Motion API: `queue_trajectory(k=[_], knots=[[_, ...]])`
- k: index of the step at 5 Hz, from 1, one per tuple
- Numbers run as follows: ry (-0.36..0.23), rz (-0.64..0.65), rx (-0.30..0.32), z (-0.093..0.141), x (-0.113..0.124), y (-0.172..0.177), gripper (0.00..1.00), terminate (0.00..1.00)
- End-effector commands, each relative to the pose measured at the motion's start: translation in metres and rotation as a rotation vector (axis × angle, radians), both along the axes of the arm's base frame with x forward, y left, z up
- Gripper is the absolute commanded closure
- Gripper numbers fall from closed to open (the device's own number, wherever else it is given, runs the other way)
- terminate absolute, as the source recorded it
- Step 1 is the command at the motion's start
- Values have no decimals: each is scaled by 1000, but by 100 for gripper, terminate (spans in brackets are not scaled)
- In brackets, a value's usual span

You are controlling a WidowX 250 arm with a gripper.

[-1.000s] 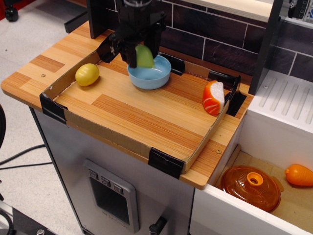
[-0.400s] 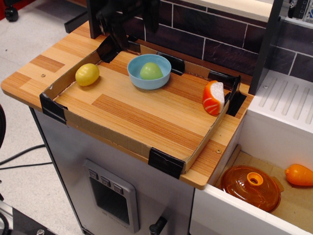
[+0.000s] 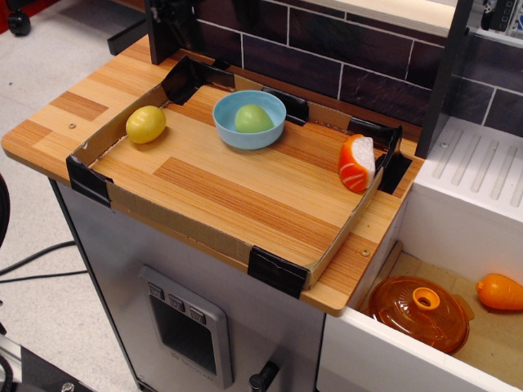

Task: Put pear in bowl

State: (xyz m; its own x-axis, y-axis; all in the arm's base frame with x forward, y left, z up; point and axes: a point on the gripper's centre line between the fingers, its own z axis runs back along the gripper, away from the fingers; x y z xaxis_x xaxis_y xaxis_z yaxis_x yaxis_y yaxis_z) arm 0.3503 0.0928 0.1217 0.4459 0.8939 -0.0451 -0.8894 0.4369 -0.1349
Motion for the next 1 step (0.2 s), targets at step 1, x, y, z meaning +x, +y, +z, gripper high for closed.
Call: queue_trajectory(k=[1], knots=[[-71, -8, 24, 28, 4, -3, 0, 100]])
